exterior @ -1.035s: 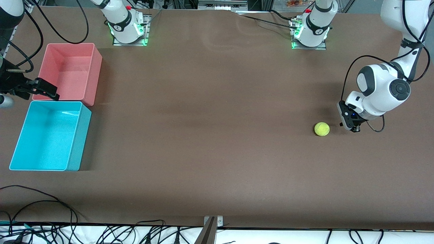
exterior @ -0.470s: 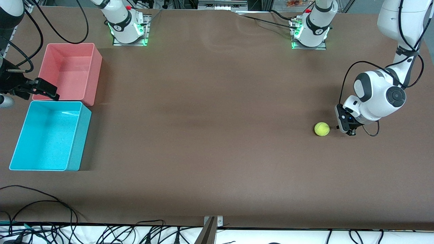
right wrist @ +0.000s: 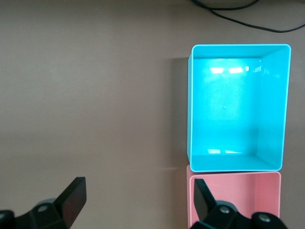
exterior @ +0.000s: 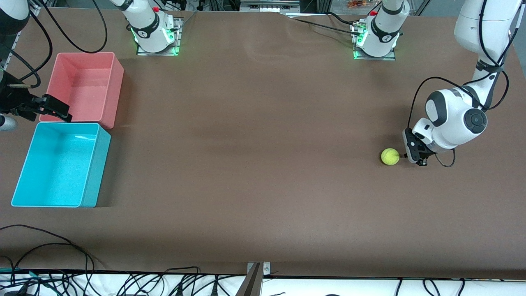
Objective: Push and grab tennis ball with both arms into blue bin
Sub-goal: 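Push the tennis ball with the left gripper toward the blue bin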
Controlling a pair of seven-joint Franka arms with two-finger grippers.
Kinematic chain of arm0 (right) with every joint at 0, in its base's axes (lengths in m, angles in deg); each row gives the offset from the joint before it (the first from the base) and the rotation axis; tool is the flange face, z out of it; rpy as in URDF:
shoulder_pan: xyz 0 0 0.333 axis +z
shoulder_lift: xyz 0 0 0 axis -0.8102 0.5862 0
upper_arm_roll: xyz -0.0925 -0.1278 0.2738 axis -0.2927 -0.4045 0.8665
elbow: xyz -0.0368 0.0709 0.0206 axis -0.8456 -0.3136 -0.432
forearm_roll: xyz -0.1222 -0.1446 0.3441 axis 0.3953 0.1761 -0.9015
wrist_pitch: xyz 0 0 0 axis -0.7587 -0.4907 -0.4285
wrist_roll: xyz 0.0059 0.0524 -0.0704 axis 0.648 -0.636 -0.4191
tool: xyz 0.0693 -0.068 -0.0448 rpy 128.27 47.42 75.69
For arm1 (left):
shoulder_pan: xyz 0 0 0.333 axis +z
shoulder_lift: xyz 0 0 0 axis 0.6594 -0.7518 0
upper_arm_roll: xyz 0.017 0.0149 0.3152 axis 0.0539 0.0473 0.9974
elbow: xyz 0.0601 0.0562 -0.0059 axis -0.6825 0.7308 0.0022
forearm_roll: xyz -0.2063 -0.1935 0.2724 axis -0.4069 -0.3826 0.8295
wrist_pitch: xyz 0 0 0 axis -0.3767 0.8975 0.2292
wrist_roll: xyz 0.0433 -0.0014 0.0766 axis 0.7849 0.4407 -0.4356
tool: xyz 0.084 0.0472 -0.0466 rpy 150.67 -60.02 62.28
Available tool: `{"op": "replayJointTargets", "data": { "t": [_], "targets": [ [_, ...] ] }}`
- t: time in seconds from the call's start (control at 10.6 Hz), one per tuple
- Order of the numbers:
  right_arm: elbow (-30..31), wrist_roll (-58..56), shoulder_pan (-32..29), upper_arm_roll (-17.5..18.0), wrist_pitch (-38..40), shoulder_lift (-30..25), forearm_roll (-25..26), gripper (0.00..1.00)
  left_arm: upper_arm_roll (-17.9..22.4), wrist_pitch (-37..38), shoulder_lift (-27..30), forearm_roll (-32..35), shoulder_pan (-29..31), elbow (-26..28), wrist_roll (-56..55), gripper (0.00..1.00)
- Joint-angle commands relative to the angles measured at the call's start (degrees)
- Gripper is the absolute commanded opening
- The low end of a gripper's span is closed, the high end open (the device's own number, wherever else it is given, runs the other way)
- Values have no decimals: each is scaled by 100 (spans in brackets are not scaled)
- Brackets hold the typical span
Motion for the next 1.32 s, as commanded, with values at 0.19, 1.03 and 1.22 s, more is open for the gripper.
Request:
{"op": "replayJointTargets", "data": {
  "t": [0.19, 1.03, 1.22],
  "targets": [
    [-36, -222, -60, 6, 27, 6, -94, 100, -3, -27, -196, -257, -242, -185, -33, 0],
    [-36, -240, -52, 6, 0, 6, -103, 100, -830, -45, -399, -161, -831, -519, -2803, 0],
    [-36, -231, -43, 6, 0, 15, -103, 100, -830, -1, -328, -21, -752, -511, -2785, 0]
  ]
}}
